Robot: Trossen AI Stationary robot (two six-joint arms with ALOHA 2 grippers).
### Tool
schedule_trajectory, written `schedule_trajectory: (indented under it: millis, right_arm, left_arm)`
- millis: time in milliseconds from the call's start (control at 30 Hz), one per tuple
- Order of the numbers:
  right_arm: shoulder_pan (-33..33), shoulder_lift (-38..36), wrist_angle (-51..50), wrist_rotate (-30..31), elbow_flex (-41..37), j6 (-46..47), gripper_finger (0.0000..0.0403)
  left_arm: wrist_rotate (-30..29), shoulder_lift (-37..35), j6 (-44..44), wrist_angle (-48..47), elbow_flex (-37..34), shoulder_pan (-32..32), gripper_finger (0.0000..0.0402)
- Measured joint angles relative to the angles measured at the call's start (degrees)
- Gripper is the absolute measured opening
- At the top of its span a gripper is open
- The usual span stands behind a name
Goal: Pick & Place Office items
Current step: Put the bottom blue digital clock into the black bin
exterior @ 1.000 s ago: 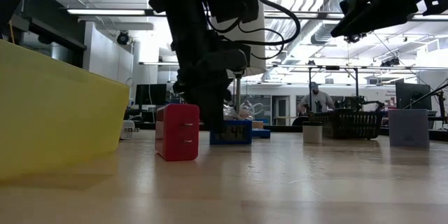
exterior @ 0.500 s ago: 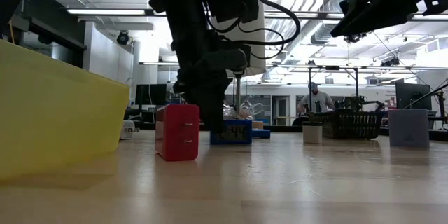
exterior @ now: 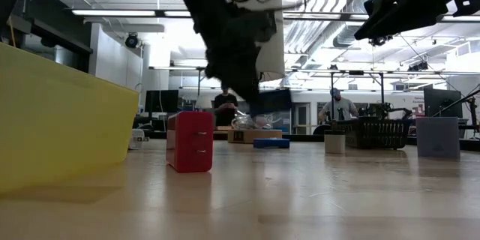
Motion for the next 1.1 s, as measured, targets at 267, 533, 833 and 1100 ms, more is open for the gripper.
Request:
schedule_trajectory:
  millis: [267, 533, 833, 1100]
  right_arm:
    - [0.0, 0.0, 0.0, 0.0, 0.0, 0.0, 0.0137]
    - [0.0, 0.0, 0.0, 0.0, 0.0, 0.0, 0.0137]
    - [0.0, 0.0, 0.0, 0.0, 0.0, 0.0, 0.0137]
    - [0.0, 0.0, 0.0, 0.0, 0.0, 0.0, 0.0137]
  left_arm:
    - [4.0, -2.4, 6.6, 9.8, 0.0, 4.2, 0.0066]
    - [8.5, -2.4, 8.8, 14.4, 0.0, 7.2, 0.0065]
    - [8.7, -2.4, 10.1, 15.3, 0.0, 6.6, 0.0065]
    - [8.7, -2.4, 10.1, 15.3, 0.0, 6.2, 0.0065]
